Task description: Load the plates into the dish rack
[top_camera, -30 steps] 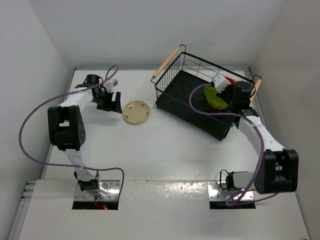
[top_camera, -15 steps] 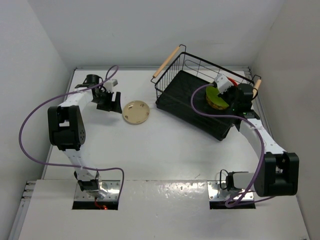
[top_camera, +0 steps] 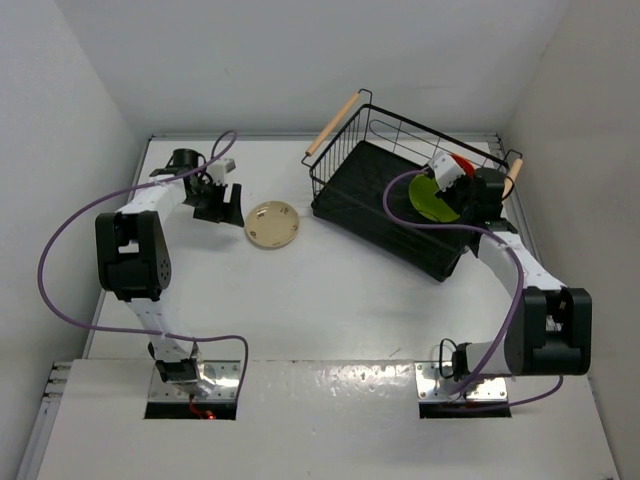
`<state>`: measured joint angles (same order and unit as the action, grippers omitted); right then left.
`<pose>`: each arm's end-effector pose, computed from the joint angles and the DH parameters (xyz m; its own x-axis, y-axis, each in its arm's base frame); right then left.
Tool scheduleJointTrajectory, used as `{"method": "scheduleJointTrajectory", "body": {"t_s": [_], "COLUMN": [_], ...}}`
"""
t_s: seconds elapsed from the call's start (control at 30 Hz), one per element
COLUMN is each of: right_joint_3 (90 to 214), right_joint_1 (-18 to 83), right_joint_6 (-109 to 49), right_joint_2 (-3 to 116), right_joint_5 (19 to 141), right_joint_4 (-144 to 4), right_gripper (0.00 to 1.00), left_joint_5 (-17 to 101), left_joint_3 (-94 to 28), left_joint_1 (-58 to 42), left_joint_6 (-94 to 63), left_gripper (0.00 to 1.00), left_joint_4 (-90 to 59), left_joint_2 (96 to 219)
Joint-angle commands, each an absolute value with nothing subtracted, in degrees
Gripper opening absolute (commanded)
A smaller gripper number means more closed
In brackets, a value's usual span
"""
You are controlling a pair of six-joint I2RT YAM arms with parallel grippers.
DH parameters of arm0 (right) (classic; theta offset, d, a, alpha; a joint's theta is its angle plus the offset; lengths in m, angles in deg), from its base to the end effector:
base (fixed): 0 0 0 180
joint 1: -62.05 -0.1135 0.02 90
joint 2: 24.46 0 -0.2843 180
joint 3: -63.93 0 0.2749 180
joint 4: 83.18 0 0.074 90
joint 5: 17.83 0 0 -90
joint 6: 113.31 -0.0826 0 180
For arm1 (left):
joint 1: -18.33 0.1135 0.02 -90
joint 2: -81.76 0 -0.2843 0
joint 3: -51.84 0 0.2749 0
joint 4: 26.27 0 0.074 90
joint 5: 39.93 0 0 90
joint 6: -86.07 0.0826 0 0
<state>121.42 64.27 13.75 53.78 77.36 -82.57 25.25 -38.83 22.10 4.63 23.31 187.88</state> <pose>0.3647 -0.0067 0.2375 -0.2630 -0.5904 -0.7630 -0.2557 0.8052 -0.5350 0.4281 -0.0065 0.1783 -0.8771 0.0776 -0.4741 0.2505 0.9160 -0.3135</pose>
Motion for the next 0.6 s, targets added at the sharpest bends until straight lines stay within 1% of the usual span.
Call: {"method": "scheduleJointTrajectory", "body": {"t_s": [0.0, 0.07, 0.1, 0.17, 0.2, 0.23, 0.27, 0.3, 0.33, 0.4, 0.57], "right_joint_3": [123.0, 122.9, 122.9, 122.9, 122.9, 122.9, 123.0, 123.0, 123.0, 123.6, 124.3], "right_joint_1": [64.6, 64.5, 64.5, 64.5, 64.4, 64.5, 64.4, 64.4, 64.6, 64.3, 63.5], "right_joint_6": [13.9, 14.4, 14.2, 13.6, 13.3, 13.2, 12.7, 12.5, 12.2, 11.6, 11.1], "right_joint_2": [54.4, 54.6, 54.6, 54.3, 54.0, 53.4, 53.3, 53.1, 52.1, 50.7, 47.2], "right_joint_5": [79.0, 79.3, 79.3, 78.7, 78.2, 77.9, 77.4, 77.3, 77.3, 77.4, 78.7], "right_joint_4": [-85.5, -85.0, -84.6, -84.6, -84.6, -84.6, -84.7, -84.8, -84.8, -84.6, -83.1], "right_gripper": [0.00, 0.01, 0.07, 0.21, 0.37, 0.46, 0.50, 0.57, 0.61, 0.63, 0.64], "left_joint_5": [24.2, 24.2, 23.5, 23.0, 22.5, 22.5, 21.8, 21.2, 21.2, 21.2, 26.4], "left_joint_3": [-39.4, -38.9, -38.9, -38.9, -38.9, -38.4, -38.4, -38.4, -38.4, -39.7, -42.8], "left_joint_1": [21.8, 21.8, 21.8, 21.3, 20.8, 20.0, 20.0, 19.1, 18.4, 18.4, 17.3], "left_joint_6": [5.0, 5.0, 5.0, 5.0, 5.0, 5.0, 5.0, 5.0, 5.0, 4.2, 0.3], "left_gripper": [0.85, 0.85, 0.85, 0.85, 0.86, 0.86, 0.86, 0.86, 0.86, 0.86, 0.86], "left_joint_4": [23.0, 23.0, 23.0, 23.0, 23.0, 23.0, 23.0, 23.0, 23.0, 23.0, 20.2], "left_joint_2": [186.5, 186.5, 186.5, 187.0, 187.0, 187.8, 188.4, 189.9, 190.8, 193.6, 197.9]}}
